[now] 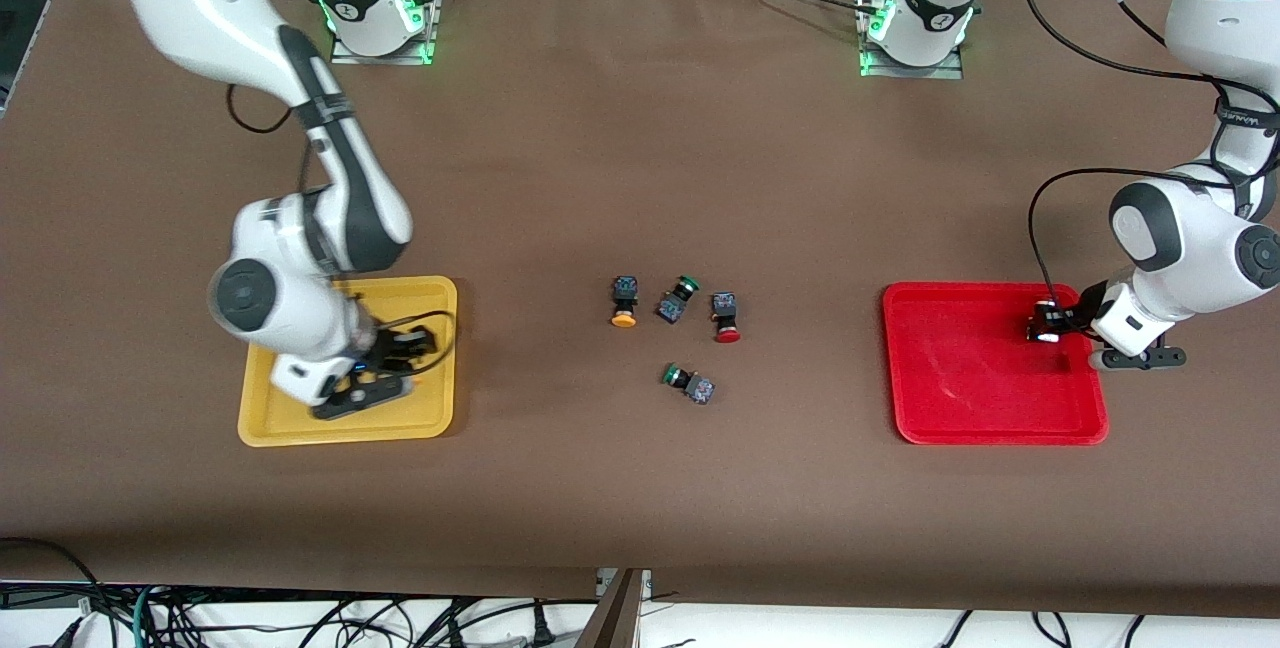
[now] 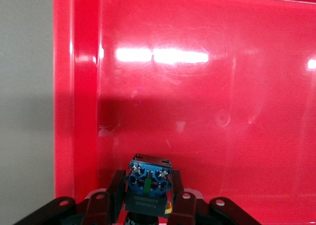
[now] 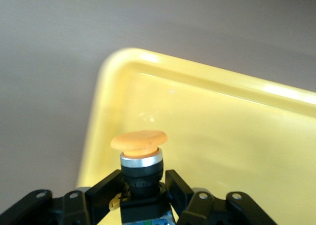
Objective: Place red and yellow buttons in trays
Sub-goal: 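Release the red button while the right gripper releases the yellow button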
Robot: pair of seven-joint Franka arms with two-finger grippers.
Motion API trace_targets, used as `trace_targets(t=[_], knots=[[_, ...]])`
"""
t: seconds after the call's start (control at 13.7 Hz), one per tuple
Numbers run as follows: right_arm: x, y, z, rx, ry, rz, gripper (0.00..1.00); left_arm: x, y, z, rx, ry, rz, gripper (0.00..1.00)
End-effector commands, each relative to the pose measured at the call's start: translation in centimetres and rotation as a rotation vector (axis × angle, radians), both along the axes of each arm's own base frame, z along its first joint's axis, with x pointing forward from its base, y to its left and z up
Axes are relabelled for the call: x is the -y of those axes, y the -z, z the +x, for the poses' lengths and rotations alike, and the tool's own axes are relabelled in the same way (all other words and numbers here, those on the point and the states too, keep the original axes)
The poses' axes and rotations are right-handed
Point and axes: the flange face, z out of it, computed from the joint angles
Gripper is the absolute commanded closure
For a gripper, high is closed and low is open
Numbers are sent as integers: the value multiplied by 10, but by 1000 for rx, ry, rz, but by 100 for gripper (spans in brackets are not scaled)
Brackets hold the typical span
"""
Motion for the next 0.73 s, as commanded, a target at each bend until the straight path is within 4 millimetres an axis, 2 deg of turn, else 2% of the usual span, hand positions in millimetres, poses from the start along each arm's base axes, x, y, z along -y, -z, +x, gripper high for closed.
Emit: trace_targets(t=[0.0, 0.07, 0.15, 0.22, 0.29, 0.37, 0.51, 0.66], knots=[[31, 41, 0, -25, 15, -9, 81, 0, 2, 4, 11, -10, -14, 55], [42, 56, 1, -15, 34, -7, 60, 0, -1, 6, 15, -5, -11, 28], [42, 59, 2, -3, 26, -7, 33, -1, -4, 9, 19, 6, -10, 0], [44, 54, 4, 4, 14, -6, 24, -1, -15, 18, 38, 6, -5, 0], [41, 48, 5, 6, 14, 2, 3, 5, -27, 27, 38, 20, -10, 0], [28, 27, 4, 8, 31, 14, 0, 17, -44, 39, 32, 43, -19, 0], [-8, -5, 10, -7, 120, 17, 0, 61, -81, 63, 16, 99, -35, 0], [-80, -23, 1, -33, 154, 5, 0, 128, -98, 73, -7, 134, -39, 0]])
